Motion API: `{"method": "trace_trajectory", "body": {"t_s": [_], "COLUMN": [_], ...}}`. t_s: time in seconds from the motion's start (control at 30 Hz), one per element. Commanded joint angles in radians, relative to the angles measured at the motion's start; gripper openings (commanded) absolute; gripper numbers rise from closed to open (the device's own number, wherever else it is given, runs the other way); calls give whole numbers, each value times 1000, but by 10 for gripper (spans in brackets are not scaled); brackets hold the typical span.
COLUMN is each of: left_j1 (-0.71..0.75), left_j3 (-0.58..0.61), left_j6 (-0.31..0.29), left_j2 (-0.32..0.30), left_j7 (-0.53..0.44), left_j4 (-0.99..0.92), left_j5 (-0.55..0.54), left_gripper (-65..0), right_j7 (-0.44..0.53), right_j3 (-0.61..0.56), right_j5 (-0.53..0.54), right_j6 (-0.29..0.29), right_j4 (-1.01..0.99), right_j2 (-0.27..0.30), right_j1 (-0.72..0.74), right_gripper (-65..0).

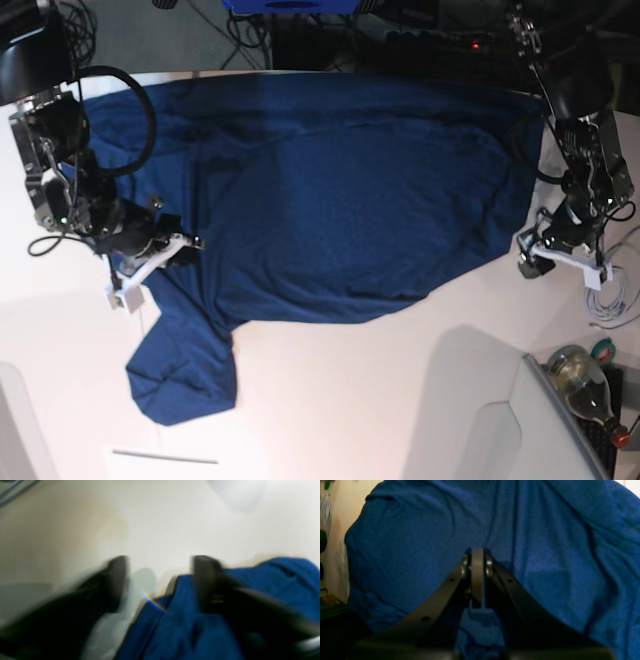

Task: Layout the t-shirt on the table in an organized manner, then fold the t-shirt properly
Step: 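Release the shirt and move both grippers onto the shirt body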

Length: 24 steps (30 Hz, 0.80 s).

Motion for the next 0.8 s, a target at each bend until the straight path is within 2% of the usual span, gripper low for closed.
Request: {"method": "trace_trajectory", "body": {"t_s": [0.0, 0.03, 0.1, 0.3, 0.4, 0.43, 0.5, 0.53, 0.63, 0.77], "left_j1": [-30, -44, -65, -73, -68, -68, -68, -68, -67, -54], "left_j3": [-2, -2, -1, 137, 147, 147, 147, 147, 147, 150], "left_j6": [-8, -8, -9, -8, -8, -8, -8, -8, -8, -5], "left_j2": [-9, -3, -1, 12, 14, 14, 14, 14, 14, 32], "left_j7": [-17, -17, -17, -17, -19, -19, -19, -19, -19, -19], "left_j4": [-6, -24, -59, -118, -158, -171, -201, -204, -198, -102], "left_j5": [-6, -2, -3, -6, -6, -6, -6, -6, -6, -3], "left_gripper": [-135, -105, -87, -89, -97, -130, -257, -341, -645, -650], "right_j7": [12, 12, 12, 12, 14, 14, 14, 14, 14, 14], "right_j3": [7, 7, 7, 7, 8, 8, 8, 13, 42, 42], "right_j5": [7, 7, 7, 7, 7, 7, 7, 7, 7, 7], "right_j6": [5, 5, 5, 5, 5, 5, 5, 5, 5, 5], "right_j4": [19, 19, 21, 23, 23, 23, 23, 23, 23, 23], "right_j2": [11, 11, 11, 11, 11, 11, 11, 11, 7, 7], "right_j1": [10, 7, 1, -7, -8, -10, -11, -13, -14, -14], "right_gripper": [-635, -635, -635, -635, -635, -635, -635, -635, -635, -635]}}
